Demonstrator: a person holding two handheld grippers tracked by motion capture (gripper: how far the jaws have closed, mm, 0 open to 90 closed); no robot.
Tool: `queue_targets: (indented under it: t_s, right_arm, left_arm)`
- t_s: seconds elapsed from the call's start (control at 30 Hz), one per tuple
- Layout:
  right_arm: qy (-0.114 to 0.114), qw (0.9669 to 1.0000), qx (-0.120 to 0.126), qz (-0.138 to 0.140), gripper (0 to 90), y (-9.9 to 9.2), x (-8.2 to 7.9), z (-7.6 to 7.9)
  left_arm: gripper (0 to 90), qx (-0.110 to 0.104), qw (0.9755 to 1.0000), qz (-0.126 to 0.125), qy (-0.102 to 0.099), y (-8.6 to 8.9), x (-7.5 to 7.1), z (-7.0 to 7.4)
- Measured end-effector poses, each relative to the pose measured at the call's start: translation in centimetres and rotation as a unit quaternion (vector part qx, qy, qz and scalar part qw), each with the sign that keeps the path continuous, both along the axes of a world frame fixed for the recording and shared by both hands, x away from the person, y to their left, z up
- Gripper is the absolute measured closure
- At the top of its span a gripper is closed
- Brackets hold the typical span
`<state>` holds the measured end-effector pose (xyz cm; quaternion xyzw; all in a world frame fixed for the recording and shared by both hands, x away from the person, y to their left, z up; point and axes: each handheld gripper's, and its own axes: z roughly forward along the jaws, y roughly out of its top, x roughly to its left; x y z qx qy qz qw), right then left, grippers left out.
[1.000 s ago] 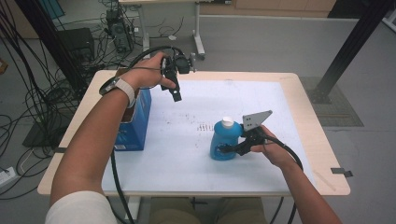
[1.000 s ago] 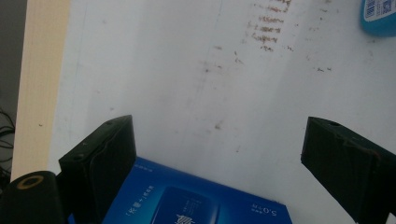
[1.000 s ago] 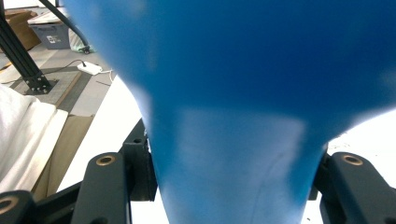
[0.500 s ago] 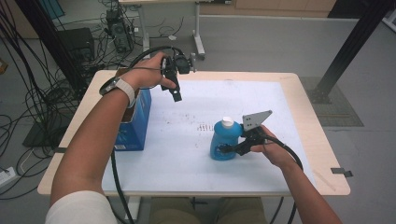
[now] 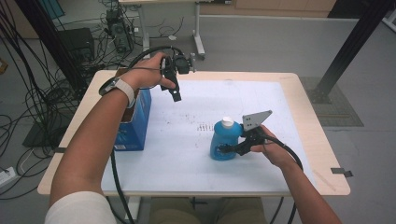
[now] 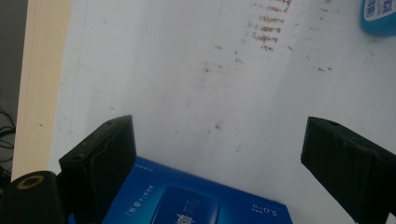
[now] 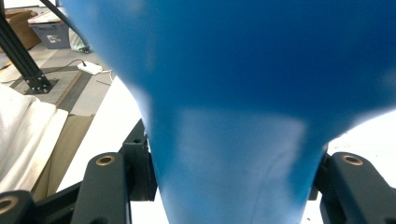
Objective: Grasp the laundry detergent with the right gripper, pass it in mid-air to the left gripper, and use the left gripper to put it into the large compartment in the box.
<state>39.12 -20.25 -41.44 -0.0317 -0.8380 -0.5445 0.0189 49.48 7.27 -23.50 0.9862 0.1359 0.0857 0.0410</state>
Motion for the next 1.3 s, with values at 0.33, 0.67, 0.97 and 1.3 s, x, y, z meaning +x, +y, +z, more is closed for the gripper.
queue_targets:
  t_s: [0.33, 0.67, 0.97, 1.3]
  right_arm:
    - [0.001, 1.0000, 0.001, 0.000, 40.8, 0.01, 0.01, -0.02]
    - [0.002, 1.0000, 0.001, 0.000, 40.8, 0.01, 0.00, -0.02]
    - [0.001, 1.0000, 0.002, 0.000, 40.8, 0.01, 0.04, -0.02]
    - [0.001, 1.0000, 0.001, 0.001, 40.8, 0.01, 0.05, 0.00]
  left_arm:
    - [10.8, -0.001, 1.0000, -0.001, -0.001, -0.03, -0.06, 0.00]
    - [10.7, 0.002, 1.0000, -0.004, -0.001, -0.07, -0.13, 0.07]
    - [10.7, -0.003, 1.0000, -0.003, -0.004, -0.14, -0.23, 0.06]
    - [10.6, -0.002, 1.0000, -0.002, -0.004, -0.11, -0.22, 0.10]
